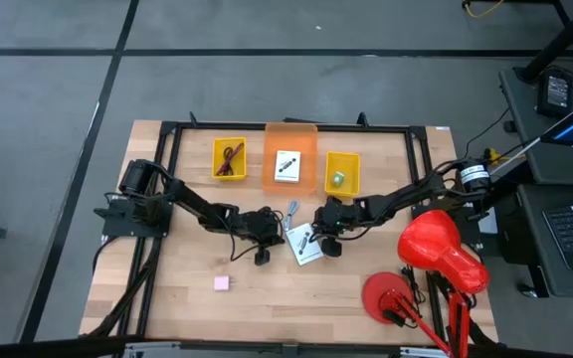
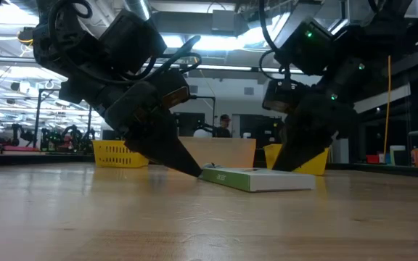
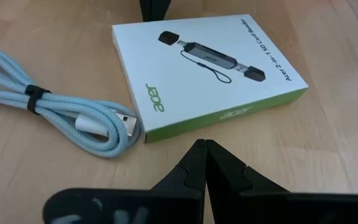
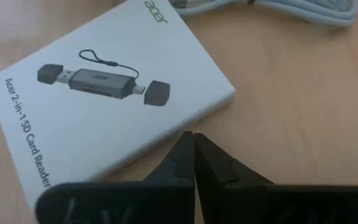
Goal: Pick and place items into bin
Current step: Put the card reader box into the orange bin
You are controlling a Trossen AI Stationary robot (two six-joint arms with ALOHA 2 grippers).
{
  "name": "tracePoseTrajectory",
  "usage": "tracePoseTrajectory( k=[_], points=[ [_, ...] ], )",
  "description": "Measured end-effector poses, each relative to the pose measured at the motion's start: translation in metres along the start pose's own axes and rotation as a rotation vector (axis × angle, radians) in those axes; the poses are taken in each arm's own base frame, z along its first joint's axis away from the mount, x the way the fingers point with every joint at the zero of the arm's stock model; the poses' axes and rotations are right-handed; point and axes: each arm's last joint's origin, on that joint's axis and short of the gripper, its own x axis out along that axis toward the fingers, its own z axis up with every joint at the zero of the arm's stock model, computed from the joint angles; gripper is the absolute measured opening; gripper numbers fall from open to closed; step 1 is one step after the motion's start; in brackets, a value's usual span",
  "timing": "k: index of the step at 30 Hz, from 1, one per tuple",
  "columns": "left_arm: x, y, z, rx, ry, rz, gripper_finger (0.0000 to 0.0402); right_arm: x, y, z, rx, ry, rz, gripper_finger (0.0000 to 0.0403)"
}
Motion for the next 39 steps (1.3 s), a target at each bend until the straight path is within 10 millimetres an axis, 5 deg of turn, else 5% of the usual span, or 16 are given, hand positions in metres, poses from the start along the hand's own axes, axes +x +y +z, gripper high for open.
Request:
tracePoseTrajectory(
  k=[39],
  points=[
    [0.016, 0.0, -0.007, -0.01, 0.024, 0.048, 0.0002, 0.0, 0.008, 0.007, -0.017, -0.1, 0.035, 0.0]
  ],
)
